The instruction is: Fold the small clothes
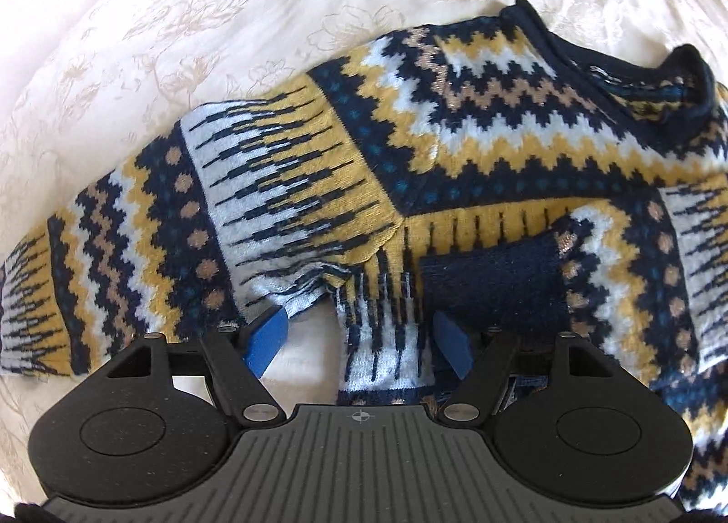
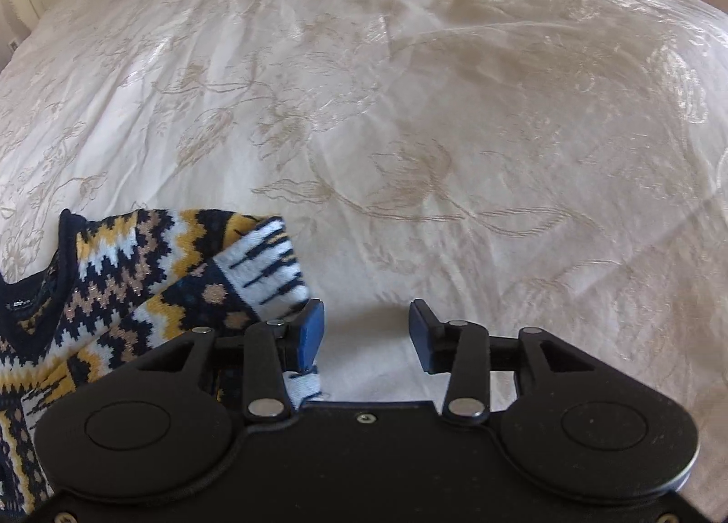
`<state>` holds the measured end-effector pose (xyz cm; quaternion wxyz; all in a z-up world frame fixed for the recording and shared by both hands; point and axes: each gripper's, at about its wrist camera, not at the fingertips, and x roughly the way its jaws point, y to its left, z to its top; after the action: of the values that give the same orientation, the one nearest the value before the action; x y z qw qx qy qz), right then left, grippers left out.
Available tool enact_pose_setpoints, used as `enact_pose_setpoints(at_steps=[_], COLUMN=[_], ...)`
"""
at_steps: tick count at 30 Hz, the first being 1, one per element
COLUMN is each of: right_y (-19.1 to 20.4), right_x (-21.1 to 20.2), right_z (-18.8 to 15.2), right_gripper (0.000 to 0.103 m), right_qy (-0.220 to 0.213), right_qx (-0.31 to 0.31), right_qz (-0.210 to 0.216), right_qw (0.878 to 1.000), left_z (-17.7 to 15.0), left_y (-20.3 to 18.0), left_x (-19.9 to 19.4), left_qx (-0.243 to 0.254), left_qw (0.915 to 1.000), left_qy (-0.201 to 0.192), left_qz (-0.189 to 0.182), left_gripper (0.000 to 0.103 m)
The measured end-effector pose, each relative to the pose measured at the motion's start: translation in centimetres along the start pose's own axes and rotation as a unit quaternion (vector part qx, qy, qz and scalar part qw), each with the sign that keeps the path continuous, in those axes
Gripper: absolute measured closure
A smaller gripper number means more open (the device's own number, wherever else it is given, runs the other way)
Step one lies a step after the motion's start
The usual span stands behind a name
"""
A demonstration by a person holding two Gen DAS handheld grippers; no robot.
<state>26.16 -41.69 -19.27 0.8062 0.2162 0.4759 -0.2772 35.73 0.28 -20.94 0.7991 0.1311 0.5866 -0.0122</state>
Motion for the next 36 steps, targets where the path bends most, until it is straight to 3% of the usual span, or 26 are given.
enact_pose_setpoints(at_steps=[3, 5, 8, 12, 15, 19, 22, 27, 36], right_y=[-0.3, 0.3, 1.3, 0.8, 0.1, 0.4, 0.8, 2.1, 3.9], right_x=[-1.7, -2.6, -2.4, -0.5, -1.7, -3.9, -5.4, -7.4, -8.3], right_z=[-0.6, -1.4, -2.9, -4.8, -5.5, -6.6, -7.7, -9.0, -9.2], right_gripper=[0.050, 0.043, 0.037, 0.036, 0.036, 0.035, 0.030, 0.030, 0.030], right_qy=[-0.014, -0.017, 0.001, 0.060, 0.046, 0.022, 0.013, 0.006, 0.005], right_qx=[0.006, -0.011, -0.041, -0.027, -0.006, -0.026, -0.033, -0.052, -0.079], right_qz=[0.026, 0.050, 0.068, 0.030, 0.044, 0.059, 0.076, 0.092, 0.107], right_qw=[1.000, 0.999, 0.997, 0.997, 0.998, 0.998, 0.996, 0.994, 0.991], left_z=[-0.3, -0.7, -2.0, -4.3, -6.1, -7.1, -6.8, -5.3, -2.5], left_y=[0.1, 0.0, -0.2, 0.1, 0.4, 1.1, 0.9, 0.2, 0.3], left_x=[-0.7, -1.2, -2.3, -4.2, -5.5, -5.8, -5.4, -4.5, -1.1], left_qx=[-0.001, 0.000, -0.001, -0.010, -0.023, -0.029, -0.024, -0.001, -0.036], left_qw=[0.9999, 0.9998, 0.9999, 0.9999, 0.9993, 0.9979, 0.9968, 0.9941, 0.9902], left_qy=[-0.001, -0.002, -0.004, -0.013, -0.023, -0.035, -0.043, -0.068, -0.048], left_qz=[0.013, 0.017, 0.015, -0.004, -0.017, -0.047, -0.062, -0.085, -0.126], left_gripper=[0.033, 0.033, 0.034, 0.034, 0.034, 0.034, 0.034, 0.035, 0.037])
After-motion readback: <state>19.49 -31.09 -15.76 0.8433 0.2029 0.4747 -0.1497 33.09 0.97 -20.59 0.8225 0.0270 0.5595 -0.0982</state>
